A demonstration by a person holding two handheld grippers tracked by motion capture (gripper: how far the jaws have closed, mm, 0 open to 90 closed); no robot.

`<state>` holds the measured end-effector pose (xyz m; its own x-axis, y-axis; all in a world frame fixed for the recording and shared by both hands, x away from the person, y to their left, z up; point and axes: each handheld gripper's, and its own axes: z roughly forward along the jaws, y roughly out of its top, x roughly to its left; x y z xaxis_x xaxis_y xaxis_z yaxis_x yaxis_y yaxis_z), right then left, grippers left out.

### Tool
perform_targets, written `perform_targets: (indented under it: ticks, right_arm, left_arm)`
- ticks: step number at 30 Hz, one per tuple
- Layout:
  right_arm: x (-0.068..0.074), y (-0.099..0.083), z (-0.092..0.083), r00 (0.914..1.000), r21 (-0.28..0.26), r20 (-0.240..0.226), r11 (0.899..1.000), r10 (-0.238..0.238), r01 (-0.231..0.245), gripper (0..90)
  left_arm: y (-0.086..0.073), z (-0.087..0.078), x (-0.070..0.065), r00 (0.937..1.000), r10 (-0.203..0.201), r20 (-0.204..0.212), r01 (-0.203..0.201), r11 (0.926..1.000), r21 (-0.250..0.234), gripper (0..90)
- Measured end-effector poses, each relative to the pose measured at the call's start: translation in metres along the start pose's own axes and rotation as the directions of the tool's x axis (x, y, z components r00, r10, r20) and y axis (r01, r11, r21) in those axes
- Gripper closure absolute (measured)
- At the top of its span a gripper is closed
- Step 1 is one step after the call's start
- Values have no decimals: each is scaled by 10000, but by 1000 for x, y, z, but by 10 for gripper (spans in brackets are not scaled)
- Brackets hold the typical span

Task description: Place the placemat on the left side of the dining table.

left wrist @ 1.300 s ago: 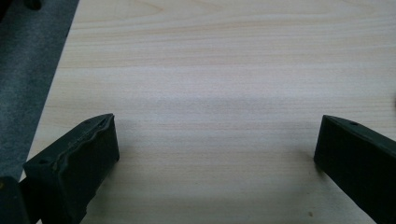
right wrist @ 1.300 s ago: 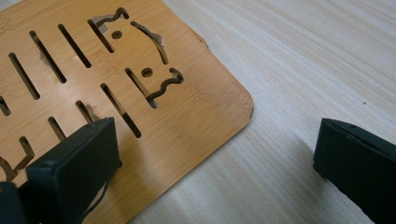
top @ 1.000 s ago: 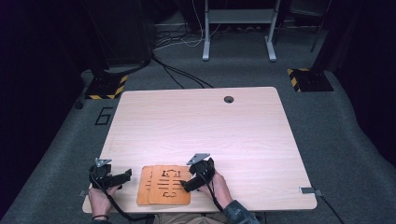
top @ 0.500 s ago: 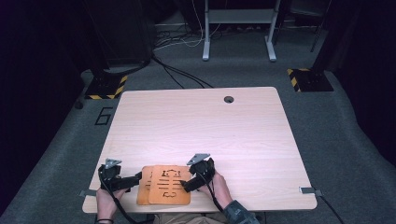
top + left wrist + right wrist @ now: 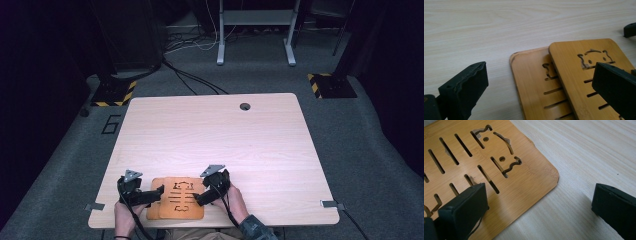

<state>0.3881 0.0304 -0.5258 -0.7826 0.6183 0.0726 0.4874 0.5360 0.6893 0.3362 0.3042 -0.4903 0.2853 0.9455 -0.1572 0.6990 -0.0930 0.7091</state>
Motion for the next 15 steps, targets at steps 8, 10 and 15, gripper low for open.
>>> perform_targets:
  ticks: [8, 10, 15]
  right_arm:
    - [0, 0, 0, 10000, 4, 10, 10000, 53, -53, 0]
    - [0, 0, 0, 10000, -5, 9, 10000, -33, 33, 0]
    - [0, 0, 0, 10000, -3, 10, 10000, 33, -33, 0]
  left_arm:
    - [-2, 11, -15, 9978, 418, 515, -442, 9980, 458, 2]
    - [-2, 14, -19, 9970, 400, 659, -436, 9976, 535, 2]
    - [-3, 20, -24, 9948, 506, 879, -576, 9952, 791, 2]
